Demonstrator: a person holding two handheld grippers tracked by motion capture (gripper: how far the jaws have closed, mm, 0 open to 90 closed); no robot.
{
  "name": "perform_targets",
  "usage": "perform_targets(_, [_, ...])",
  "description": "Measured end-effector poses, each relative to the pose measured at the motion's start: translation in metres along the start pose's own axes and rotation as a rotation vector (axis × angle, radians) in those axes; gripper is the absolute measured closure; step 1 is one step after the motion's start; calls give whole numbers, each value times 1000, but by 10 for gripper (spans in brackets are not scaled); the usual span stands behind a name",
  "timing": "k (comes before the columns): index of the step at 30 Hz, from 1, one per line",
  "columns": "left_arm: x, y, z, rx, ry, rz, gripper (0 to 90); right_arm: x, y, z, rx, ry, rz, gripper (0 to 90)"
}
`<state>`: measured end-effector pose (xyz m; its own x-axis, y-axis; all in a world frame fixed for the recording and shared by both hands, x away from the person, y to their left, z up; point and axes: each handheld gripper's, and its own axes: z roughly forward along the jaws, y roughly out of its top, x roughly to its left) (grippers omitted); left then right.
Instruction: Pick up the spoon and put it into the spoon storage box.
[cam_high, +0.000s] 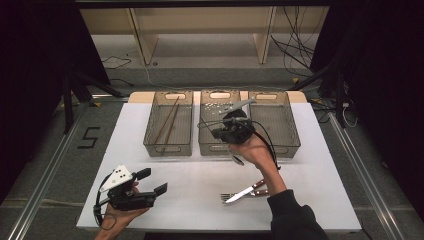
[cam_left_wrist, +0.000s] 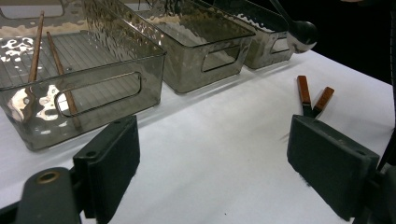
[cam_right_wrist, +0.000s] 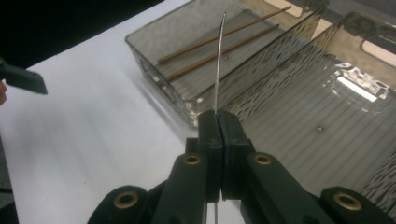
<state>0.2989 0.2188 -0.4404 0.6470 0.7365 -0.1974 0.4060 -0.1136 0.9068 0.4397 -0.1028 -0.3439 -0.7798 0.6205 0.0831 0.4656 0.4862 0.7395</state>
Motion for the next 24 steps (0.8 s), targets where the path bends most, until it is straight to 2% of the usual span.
perform_targets(15, [0,0,-1,-2,4,1,166,-33,25,-3,-90,-63,89,900])
perform_targets(24, [0,0,0,-1,4,3,166,-53,35,0,-143,-122,132,900])
